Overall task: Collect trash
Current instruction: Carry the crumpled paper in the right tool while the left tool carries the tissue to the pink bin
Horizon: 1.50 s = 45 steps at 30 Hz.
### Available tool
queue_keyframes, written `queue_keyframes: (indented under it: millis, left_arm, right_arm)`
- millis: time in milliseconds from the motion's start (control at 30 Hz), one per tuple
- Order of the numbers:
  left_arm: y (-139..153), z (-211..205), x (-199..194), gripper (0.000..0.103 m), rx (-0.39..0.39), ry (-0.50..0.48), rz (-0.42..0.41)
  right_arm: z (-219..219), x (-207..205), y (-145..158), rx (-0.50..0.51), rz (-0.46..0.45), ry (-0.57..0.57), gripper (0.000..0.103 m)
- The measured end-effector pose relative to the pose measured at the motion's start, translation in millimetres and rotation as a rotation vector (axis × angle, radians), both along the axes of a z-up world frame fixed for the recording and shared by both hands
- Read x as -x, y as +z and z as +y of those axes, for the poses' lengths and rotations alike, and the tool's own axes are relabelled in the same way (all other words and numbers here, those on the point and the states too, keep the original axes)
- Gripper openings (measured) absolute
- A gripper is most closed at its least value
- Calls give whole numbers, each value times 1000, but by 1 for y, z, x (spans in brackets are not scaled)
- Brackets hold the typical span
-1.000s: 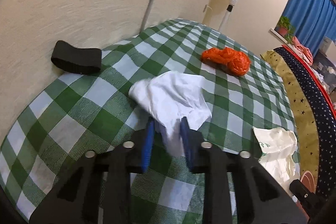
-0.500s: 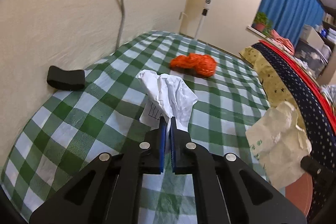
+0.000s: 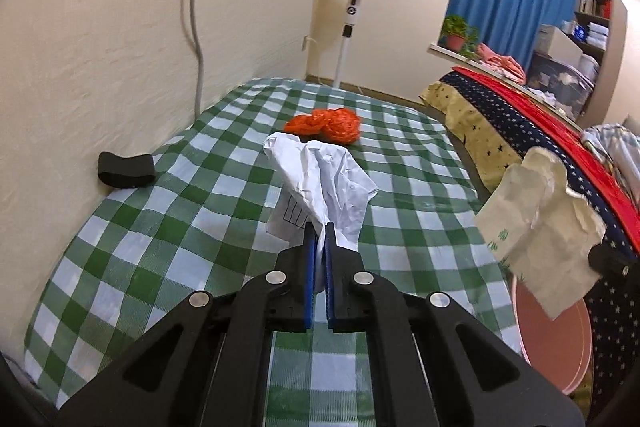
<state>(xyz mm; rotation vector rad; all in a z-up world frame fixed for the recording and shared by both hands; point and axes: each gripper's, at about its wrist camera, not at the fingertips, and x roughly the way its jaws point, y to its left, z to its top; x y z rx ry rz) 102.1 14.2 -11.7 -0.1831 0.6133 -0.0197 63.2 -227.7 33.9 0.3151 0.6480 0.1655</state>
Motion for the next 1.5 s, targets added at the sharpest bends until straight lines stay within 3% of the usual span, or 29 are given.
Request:
queue_keyframes:
  millis: [800, 1500]
  left_arm:
    - [20, -40, 42, 4, -26, -129, -54]
    - [22, -78, 42, 4, -21, -213, -68]
  right_arm:
    - [-46, 64, 29, 35, -67, -98, 1]
    - [-76, 72, 38, 65, -72, -192, 1]
